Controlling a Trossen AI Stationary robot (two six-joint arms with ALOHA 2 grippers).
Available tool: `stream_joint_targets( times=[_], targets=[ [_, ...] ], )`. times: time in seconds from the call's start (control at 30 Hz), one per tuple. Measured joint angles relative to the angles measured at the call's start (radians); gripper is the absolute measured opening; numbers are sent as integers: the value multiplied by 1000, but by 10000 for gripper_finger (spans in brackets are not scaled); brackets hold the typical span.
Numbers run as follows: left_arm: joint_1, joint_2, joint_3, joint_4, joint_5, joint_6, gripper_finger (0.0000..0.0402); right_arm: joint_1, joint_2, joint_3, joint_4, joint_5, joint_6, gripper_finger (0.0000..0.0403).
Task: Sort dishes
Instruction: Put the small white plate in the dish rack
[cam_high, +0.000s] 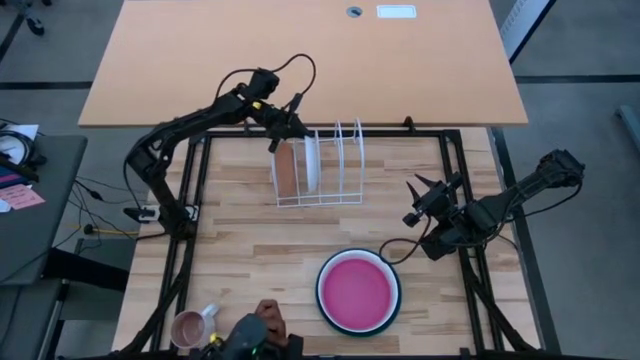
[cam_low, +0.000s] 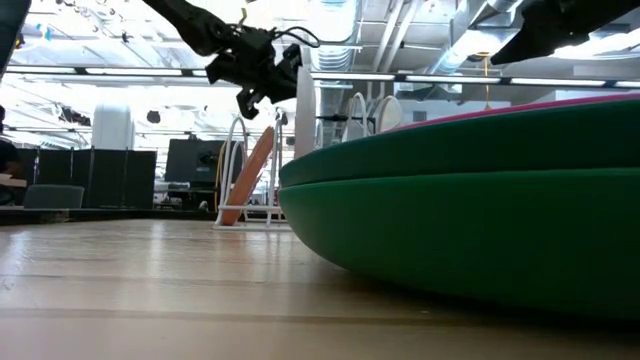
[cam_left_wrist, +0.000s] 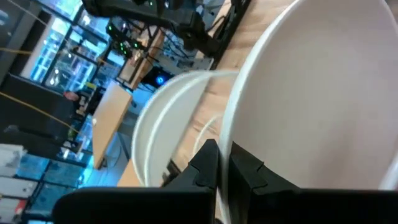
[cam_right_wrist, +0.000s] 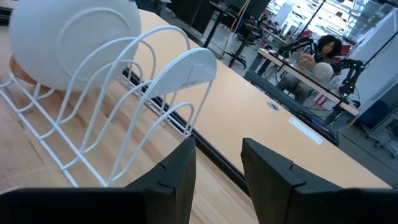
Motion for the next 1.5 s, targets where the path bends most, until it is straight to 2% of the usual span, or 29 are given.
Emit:
stream_joint_targets(
  times=[0.33,0.53,0.83,1.13,1.33,1.5],
  targets=[
    [-1,42,0,1,-69,19,2,0,0,0,-10,-22,-10,137],
    [-1,40,0,-6,-73,15,4,-1,0,0,-12,-22,-10,137],
    [1,40,0,-123,-118,66,5,-1,0,0,-12,-22,-10,137],
    [-14,40,0,-131,-125,80,6,-1,0,0,-15,-23,-13,137],
    [-21,40,0,-129,-135,54,8,-1,0,0,-15,-23,-12,137],
    [-21,40,0,-80,-137,-26,31,-1,0,0,-21,-24,-11,137]
  ],
)
